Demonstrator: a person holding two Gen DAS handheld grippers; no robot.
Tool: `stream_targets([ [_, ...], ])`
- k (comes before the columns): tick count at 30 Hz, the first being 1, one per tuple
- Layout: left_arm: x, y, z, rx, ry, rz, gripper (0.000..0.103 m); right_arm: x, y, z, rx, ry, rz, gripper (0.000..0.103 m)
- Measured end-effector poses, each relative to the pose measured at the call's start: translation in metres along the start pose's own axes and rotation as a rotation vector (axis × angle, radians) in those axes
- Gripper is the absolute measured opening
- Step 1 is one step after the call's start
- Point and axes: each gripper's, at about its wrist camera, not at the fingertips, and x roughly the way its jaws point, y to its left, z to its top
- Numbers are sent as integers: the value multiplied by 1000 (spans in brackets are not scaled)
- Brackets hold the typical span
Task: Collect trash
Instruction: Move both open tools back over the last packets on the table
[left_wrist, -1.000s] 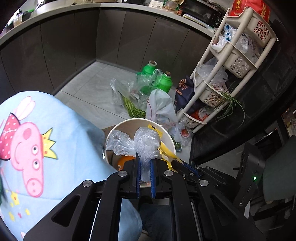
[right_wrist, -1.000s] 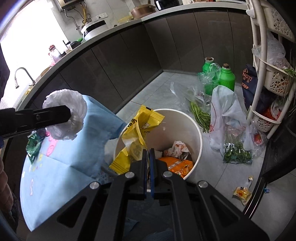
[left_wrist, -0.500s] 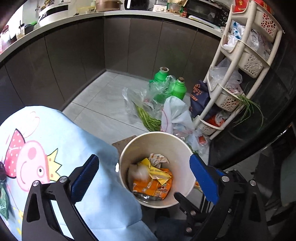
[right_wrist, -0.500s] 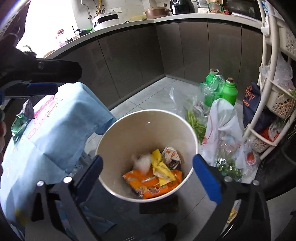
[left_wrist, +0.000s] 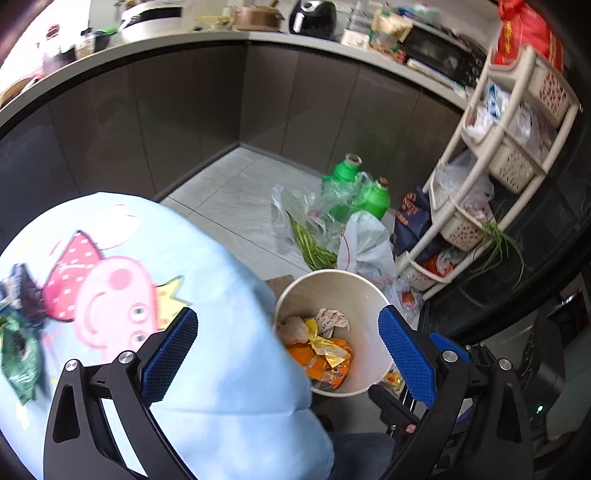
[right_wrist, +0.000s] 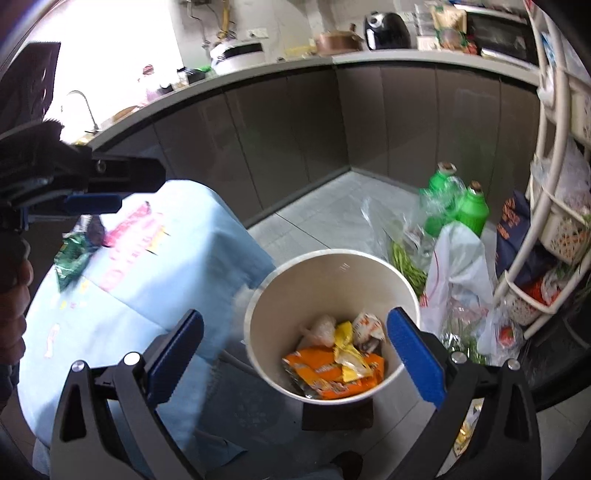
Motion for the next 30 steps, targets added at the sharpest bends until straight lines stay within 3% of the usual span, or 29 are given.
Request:
stream_targets([
  [8, -78, 76, -22, -123, -66, 91, 95, -19, 72, 25, -100, -26, 98, 100],
  [13, -127, 141, -44, -204, -91, 222, 94, -17, 128, 32, -150, -17, 184, 100],
  [18, -170, 213, -72, -323, -114, 320, 94, -3, 195, 36, -208, 54, 282, 100],
  [26, -214, 298, -110, -473, -157, 347, 94, 38, 310, 35, -299, 196, 335, 100],
  [30, -221, 325, -124, -504, -157, 359, 94, 67, 346, 35, -345, 216, 306, 99],
])
